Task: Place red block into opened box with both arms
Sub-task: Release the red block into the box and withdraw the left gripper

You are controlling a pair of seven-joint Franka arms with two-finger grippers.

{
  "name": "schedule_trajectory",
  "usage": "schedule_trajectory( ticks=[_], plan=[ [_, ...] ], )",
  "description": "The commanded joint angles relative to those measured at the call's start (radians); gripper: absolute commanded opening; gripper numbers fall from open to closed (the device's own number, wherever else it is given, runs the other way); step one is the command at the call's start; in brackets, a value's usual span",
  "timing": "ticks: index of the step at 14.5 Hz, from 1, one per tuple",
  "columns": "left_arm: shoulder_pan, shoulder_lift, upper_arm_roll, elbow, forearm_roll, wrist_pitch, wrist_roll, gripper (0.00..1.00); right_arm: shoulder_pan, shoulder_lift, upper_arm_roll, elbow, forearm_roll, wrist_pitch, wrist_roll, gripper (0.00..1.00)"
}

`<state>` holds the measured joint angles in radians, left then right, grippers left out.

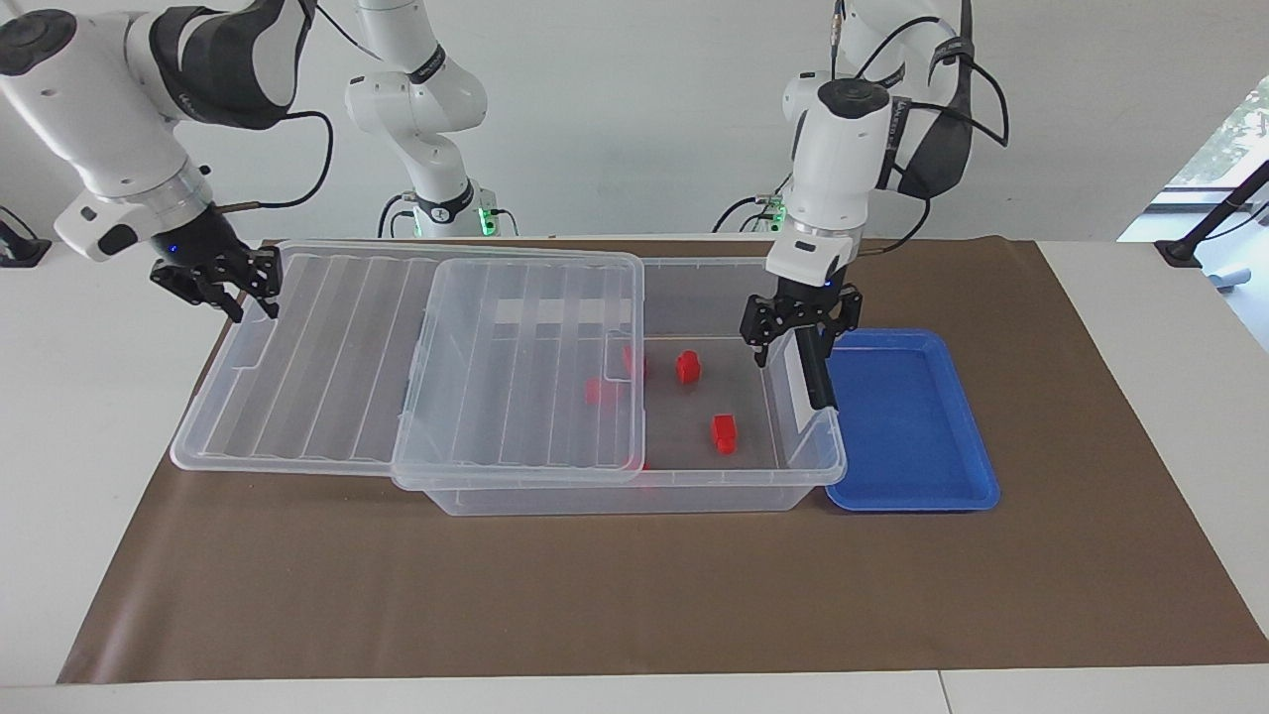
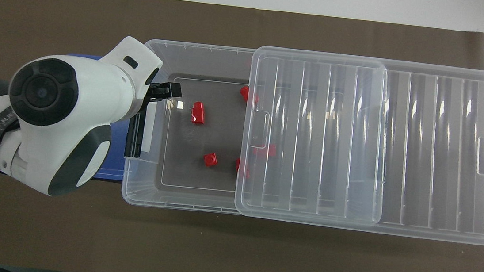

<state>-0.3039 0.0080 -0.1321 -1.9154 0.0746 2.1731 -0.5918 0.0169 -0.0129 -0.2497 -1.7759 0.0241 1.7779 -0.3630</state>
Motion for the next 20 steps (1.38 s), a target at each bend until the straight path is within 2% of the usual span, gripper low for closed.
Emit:
schedule_trajectory(
  ticks=[1,5,9,16,20],
  plan=[
    [0.081,-0.022,-0.003,0.024,-0.071,-0.087,0.157,1.0,-0.075,0.013,0.003,-0.057,-0.009,0.086,-0.08,0.0],
    [0.189,-0.016,-0.003,0.058,-0.072,-0.153,0.328,1.0,-0.121,0.051,0.001,-0.08,-0.009,0.158,-0.117,0.0],
    [0.265,0.004,-0.001,0.166,-0.072,-0.309,0.492,1.0,-0.123,0.057,0.001,-0.117,-0.007,0.199,-0.117,0.0],
    [0.312,0.009,-0.003,0.282,-0.131,-0.461,0.524,1.0,-0.101,0.065,0.004,-0.122,0.008,0.207,-0.07,0.0],
    [0.312,0.009,-0.003,0.312,-0.133,-0.527,0.555,1.0,-0.017,0.057,0.01,-0.149,0.01,0.209,0.061,0.0]
  ],
)
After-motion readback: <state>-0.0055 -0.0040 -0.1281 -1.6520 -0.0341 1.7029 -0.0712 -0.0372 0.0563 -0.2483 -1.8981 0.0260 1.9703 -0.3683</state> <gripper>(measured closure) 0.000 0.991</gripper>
